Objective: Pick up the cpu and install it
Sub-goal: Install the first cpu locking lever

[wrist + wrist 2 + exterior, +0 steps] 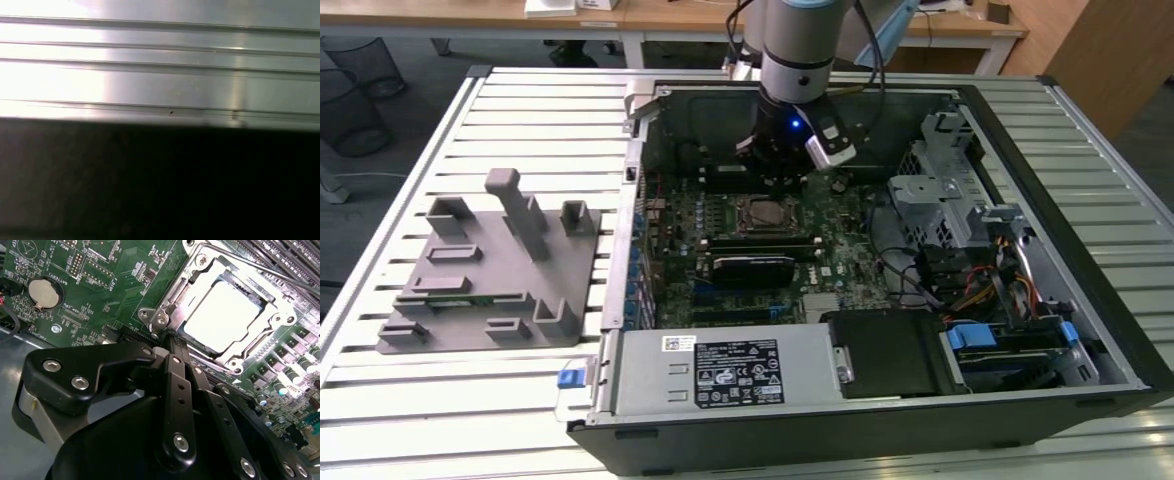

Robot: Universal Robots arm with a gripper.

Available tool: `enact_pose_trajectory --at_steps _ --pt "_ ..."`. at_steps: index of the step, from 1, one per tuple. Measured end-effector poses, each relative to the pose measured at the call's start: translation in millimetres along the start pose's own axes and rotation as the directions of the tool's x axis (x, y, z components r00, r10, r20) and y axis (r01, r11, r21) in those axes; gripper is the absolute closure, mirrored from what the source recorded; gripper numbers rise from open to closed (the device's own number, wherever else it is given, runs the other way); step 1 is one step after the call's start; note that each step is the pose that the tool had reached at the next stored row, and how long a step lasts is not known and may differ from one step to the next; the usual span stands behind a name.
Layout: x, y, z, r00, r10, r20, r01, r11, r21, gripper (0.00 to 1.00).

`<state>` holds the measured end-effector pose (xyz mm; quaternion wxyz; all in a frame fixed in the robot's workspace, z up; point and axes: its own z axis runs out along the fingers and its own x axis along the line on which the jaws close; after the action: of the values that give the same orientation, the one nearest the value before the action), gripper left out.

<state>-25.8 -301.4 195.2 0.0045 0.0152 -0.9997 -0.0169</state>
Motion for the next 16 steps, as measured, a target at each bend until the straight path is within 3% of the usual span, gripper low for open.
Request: enact_pose_trajectory --at_steps 2,6,16 --pt "-0.3 0.6 -2.9 1.0 0.0 0.0011 0.0 1.0 -0.003 0.89" --pt "0.0 0.6 -14.2 1.0 0.0 -0.0006 0.0 1.0 -0.001 0.89" --pt "0.1 -3.6 -14.8 1.0 0.0 -0.0009 0.0 1.0 -0.001 0.89"
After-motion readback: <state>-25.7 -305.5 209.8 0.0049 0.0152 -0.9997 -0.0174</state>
